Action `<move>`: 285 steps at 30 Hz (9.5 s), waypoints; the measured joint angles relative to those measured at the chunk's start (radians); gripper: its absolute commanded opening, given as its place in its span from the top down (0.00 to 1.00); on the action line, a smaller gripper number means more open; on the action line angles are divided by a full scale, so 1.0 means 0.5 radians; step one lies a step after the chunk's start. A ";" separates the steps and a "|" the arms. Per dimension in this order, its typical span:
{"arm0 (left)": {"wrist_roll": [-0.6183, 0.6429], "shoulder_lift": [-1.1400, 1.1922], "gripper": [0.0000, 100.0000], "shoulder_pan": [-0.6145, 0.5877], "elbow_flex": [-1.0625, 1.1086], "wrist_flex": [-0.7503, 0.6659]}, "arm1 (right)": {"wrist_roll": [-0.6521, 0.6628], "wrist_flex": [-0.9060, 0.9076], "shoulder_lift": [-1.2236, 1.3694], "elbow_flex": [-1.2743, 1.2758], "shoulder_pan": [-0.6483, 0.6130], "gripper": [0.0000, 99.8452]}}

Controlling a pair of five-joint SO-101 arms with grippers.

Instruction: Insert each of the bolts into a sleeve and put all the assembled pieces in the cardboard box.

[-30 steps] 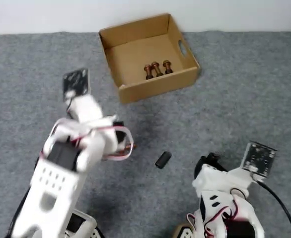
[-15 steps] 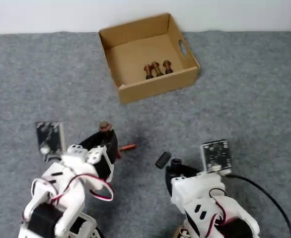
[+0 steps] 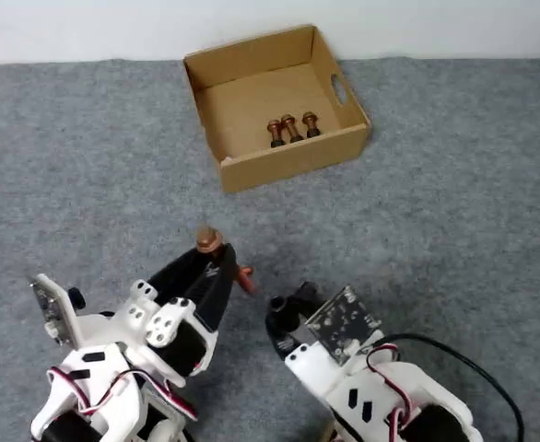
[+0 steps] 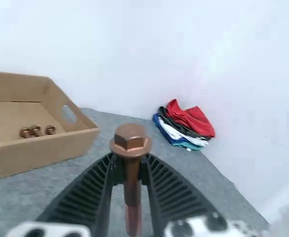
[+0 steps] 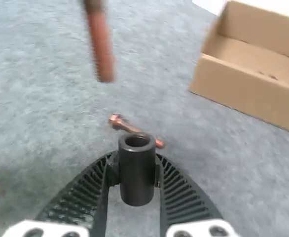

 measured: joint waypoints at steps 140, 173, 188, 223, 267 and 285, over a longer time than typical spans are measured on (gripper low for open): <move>-1.209 0.000 1.00 -1.332 1.099 0.215 | -0.690 -0.875 4.790 -3.590 0.954 0.99; -1.218 0.000 1.00 -1.467 1.099 0.175 | -0.497 0.144 4.885 -4.041 0.951 0.99; -1.221 0.000 1.00 -1.623 1.099 0.144 | -0.497 0.899 4.677 -4.054 0.945 0.99; -1.221 0.000 1.00 -1.623 1.099 0.144 | -1.577 0.721 3.547 -2.010 0.405 0.93; -1.221 0.000 1.00 -1.623 1.099 0.144 | -1.590 0.049 4.379 -1.939 0.654 1.00; -1.221 0.000 1.00 -1.623 1.099 0.144 | -1.522 0.893 4.137 -2.627 0.752 0.99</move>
